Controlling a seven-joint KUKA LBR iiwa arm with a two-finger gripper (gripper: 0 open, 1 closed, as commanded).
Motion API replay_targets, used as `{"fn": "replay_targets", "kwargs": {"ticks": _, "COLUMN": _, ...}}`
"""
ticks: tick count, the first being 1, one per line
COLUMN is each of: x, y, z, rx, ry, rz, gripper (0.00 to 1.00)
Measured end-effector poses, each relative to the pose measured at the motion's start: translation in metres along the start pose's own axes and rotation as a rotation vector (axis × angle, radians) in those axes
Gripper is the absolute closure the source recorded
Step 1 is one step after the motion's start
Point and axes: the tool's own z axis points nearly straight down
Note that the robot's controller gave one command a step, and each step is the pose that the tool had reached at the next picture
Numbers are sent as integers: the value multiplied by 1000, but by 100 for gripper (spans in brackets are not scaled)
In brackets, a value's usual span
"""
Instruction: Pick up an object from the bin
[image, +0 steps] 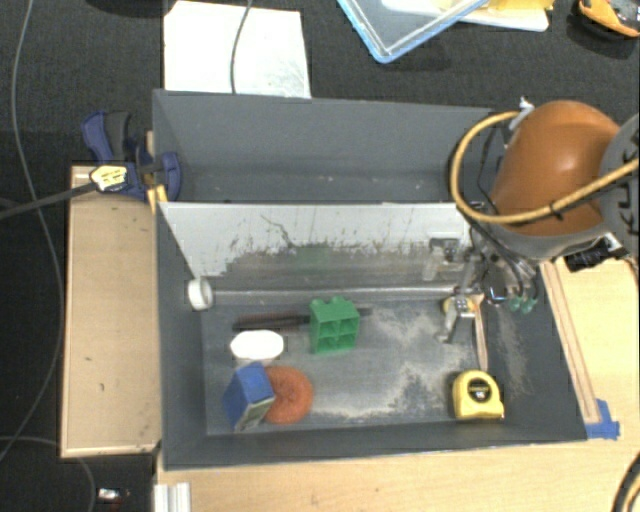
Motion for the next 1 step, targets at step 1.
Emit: {"fn": "replay_targets", "kwargs": {"ticks": 1, "x": -2, "y": 0, "z": -4, "rx": 1, "ry": -7, "rz": -1, "gripper": 0}}
